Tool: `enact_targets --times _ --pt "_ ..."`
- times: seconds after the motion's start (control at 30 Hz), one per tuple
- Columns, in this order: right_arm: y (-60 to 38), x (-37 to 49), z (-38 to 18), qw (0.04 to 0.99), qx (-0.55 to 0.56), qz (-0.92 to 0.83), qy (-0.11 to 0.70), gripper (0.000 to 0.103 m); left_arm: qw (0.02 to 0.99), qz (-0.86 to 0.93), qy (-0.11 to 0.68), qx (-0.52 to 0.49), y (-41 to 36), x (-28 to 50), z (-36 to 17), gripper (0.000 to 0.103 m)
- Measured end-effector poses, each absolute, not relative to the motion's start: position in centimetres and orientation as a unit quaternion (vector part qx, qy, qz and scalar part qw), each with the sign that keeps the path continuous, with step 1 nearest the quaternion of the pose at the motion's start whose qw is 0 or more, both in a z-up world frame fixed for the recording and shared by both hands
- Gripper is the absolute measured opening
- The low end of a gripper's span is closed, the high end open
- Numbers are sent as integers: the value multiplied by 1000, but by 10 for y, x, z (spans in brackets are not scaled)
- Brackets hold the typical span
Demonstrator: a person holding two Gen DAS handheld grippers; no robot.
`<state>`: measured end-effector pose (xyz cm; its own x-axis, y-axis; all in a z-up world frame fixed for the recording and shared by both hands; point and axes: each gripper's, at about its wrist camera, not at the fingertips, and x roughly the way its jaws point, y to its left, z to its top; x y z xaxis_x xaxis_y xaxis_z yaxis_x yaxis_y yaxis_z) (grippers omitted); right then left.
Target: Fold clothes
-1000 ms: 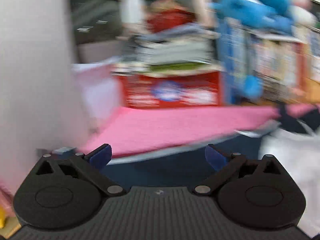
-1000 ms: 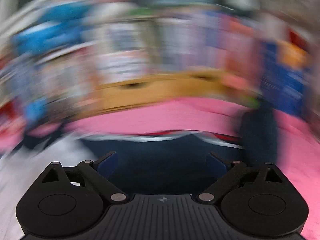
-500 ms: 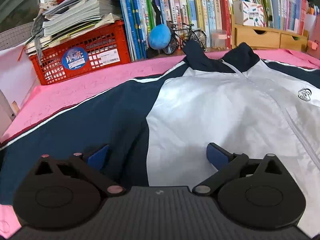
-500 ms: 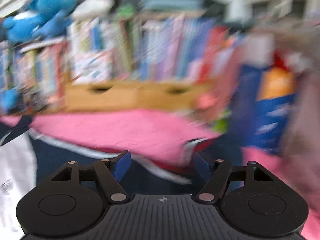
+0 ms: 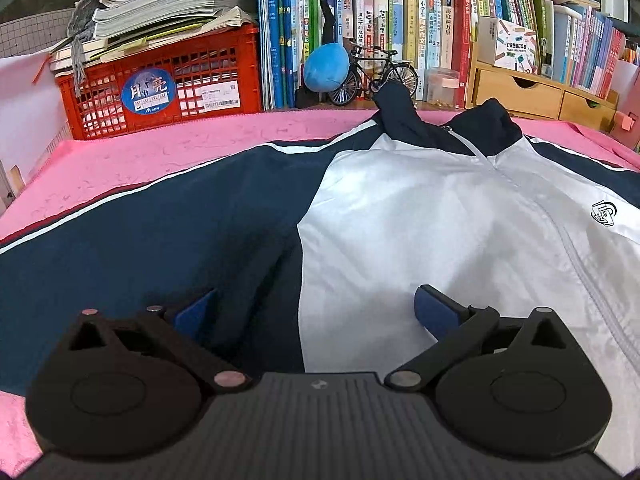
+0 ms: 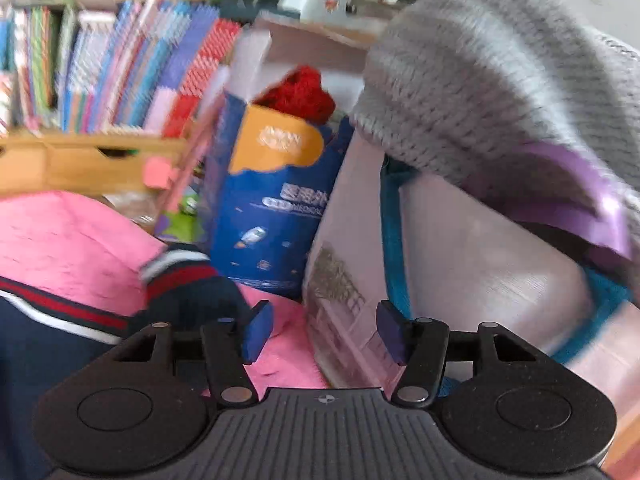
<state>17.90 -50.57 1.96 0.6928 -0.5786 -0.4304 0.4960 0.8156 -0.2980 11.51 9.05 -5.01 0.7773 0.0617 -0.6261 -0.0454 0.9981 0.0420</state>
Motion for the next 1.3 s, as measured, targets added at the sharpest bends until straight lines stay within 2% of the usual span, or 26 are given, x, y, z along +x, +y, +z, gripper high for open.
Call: enact_targets --times 0.13,0.27,0.33,0.43,0.5,0.53,0.6,0.7,0.9,0.93,1.07,1.13,1.3 --pt "-452 162 19 958 -51 -132 250 59 942 28 333 10 91 115 -50 103" --pt "-404 203 -19 952 -73 -51 293 61 942 28 334 9 92 115 -50 103" --pt "-415 233 -38 942 -66 -93 315 60 942 28 335 8 92 115 -50 103" --pt "-459 244 -46 920 -33 -200 336 46 942 28 335 7 92 116 -50 103" --pt "-485 227 -41 911 -27 -249 329 47 941 28 336 7 92 116 -50 103" --pt "-495 217 -37 906 -34 -271 324 50 941 28 336 6 92 116 -50 103" --pt "-509 199 -38 882 -93 -337 318 65 941 29 336 7 92 116 -50 103" --pt "-512 177 -39 884 -114 -314 328 62 941 29 337 8 93 116 -50 103" --pt "-464 168 -20 872 -191 -333 303 69 941 41 337 11 92 109 -43 103" --pt "-456 167 -13 875 -197 -330 295 74 942 37 332 13 93 106 -39 103" --pt "-405 148 15 925 -203 -211 241 90 953 6 303 5 97 91 -19 103" --pt "-369 144 15 944 -194 -121 236 92 956 -1 294 14 101 97 -13 103" --pt "-285 159 4 936 -250 -29 245 92 964 -8 261 44 119 129 3 103"
